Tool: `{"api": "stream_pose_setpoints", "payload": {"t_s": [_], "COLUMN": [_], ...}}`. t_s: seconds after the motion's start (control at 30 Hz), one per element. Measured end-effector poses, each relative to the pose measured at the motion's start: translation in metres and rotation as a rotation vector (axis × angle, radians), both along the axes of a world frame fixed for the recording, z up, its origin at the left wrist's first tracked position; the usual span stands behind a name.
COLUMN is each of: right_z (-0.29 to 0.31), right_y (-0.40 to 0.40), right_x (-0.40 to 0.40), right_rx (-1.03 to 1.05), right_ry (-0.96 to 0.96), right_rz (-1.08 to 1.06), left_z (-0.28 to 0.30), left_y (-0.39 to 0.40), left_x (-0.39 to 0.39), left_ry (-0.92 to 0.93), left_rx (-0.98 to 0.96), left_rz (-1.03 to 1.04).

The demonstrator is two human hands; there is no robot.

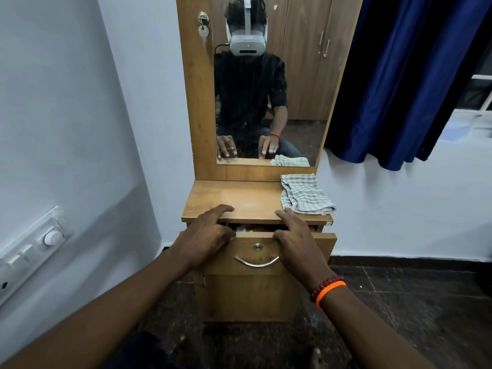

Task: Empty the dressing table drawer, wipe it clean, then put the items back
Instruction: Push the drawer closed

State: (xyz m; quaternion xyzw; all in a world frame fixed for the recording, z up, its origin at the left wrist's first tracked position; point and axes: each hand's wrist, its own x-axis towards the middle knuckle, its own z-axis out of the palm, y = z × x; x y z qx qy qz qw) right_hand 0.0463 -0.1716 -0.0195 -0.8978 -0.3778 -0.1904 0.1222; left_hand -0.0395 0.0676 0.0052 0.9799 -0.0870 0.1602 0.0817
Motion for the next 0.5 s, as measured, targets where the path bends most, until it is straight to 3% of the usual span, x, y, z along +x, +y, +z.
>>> {"api": "stream_pose_setpoints", "payload": {"t_s": [0.17,0.5], "right_z": [0.012,0.002], "right_y": [0.012,0.021], "right_x": [0.013,0.033], "right_rx": [0.066,-0.002], "right_ry": [-0.001,-0.086], "right_rz": [0.038,-0.016], "left_z": [-0.008,-0.022], "left_y": [0.01,0.001], "left_x": [0.02,0.036], "left_ry": [-0.006,-0.131], "left_rx": [0.072,0.244], "left_rz": [0.008,0.121]}}
